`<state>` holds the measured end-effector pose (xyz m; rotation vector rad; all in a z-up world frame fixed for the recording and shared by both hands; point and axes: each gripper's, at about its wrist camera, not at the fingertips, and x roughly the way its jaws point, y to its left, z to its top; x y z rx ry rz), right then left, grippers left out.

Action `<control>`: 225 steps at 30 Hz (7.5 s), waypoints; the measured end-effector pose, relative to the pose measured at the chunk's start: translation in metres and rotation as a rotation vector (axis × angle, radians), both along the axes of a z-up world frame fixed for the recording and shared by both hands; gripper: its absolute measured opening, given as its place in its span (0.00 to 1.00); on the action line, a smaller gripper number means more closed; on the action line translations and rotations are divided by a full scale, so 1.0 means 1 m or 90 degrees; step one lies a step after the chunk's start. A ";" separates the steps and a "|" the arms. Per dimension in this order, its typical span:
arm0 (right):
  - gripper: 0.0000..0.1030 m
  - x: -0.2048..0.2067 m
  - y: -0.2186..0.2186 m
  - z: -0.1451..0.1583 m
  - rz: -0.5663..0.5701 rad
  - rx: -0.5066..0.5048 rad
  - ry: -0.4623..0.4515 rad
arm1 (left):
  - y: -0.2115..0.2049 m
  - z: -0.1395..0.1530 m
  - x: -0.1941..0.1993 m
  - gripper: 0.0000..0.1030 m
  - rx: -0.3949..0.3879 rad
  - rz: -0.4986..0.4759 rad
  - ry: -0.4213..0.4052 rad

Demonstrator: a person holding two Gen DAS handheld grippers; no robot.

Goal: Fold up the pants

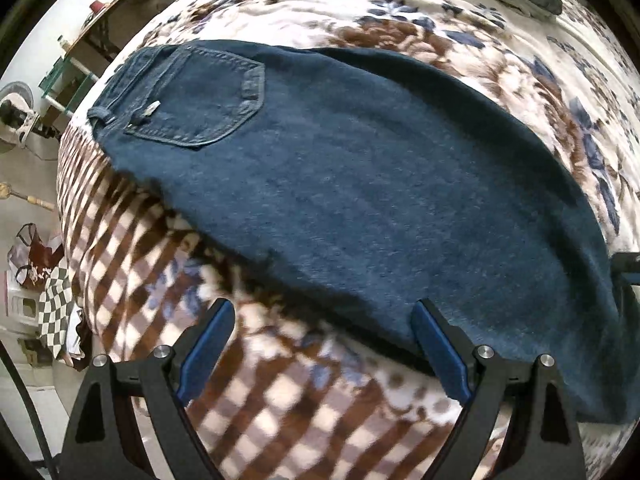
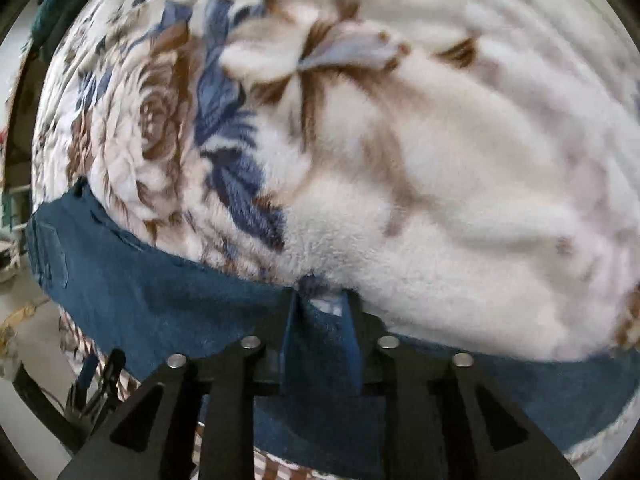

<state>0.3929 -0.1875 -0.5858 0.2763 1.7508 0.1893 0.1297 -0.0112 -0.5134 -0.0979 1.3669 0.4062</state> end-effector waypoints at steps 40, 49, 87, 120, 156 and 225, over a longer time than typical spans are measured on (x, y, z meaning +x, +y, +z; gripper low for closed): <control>0.09 -0.229 -0.314 -0.004 -0.772 0.260 -0.352 | -0.102 0.027 0.022 0.88 -0.026 -0.147 0.005; 0.09 -0.233 -0.312 0.008 -0.759 0.209 -0.324 | -0.074 0.035 0.030 0.88 -0.033 -0.159 -0.018; 0.94 -0.108 0.263 0.114 -0.082 0.080 -0.249 | 0.201 0.078 0.110 0.88 -0.295 -0.073 -0.036; 0.94 -0.112 0.045 0.085 -0.296 -0.024 -0.109 | 0.146 0.018 0.093 0.57 -0.184 -0.207 0.194; 0.94 -0.068 0.064 0.128 -0.233 -0.002 -0.185 | 0.131 0.092 0.167 0.66 -0.175 -0.239 0.005; 0.90 -0.027 0.276 0.071 0.055 -0.160 -0.093 | 0.327 0.017 0.038 0.91 -0.467 0.340 -0.065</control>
